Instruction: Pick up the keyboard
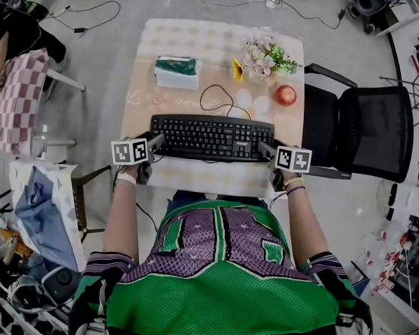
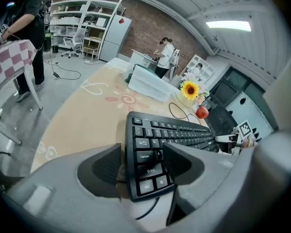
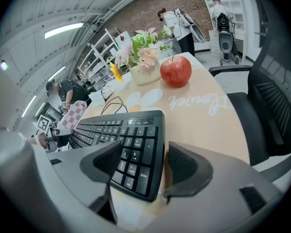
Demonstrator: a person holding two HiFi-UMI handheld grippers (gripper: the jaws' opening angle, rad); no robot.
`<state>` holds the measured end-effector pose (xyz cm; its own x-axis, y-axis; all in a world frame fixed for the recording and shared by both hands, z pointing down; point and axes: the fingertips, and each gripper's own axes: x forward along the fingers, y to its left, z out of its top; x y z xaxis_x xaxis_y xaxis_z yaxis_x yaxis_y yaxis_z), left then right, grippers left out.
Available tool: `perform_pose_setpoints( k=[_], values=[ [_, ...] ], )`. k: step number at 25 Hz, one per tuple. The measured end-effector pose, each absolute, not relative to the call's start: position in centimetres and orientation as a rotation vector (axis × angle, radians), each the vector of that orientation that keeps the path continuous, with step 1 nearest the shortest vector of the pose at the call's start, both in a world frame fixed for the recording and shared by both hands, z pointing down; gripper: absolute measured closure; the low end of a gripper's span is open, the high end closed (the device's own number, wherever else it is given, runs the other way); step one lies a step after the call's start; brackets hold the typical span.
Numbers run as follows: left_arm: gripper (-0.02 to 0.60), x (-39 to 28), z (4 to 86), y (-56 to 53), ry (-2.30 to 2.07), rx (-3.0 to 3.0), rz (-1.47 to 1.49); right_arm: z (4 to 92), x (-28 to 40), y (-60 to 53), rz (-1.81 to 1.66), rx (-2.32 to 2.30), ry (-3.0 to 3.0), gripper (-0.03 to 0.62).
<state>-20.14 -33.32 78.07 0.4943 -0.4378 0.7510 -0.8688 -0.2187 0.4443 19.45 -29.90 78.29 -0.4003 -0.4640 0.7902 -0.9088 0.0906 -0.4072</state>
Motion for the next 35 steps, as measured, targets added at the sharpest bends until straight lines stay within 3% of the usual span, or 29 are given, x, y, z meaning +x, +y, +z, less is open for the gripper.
perform_pose_setpoints(
  k=[35],
  values=[
    [0.311, -19.2, 77.7, -32.6, -1.139, 1.851, 0.695, 76.8, 18.8, -29.9, 1.114, 1.393, -1.877, 0.295]
  ],
)
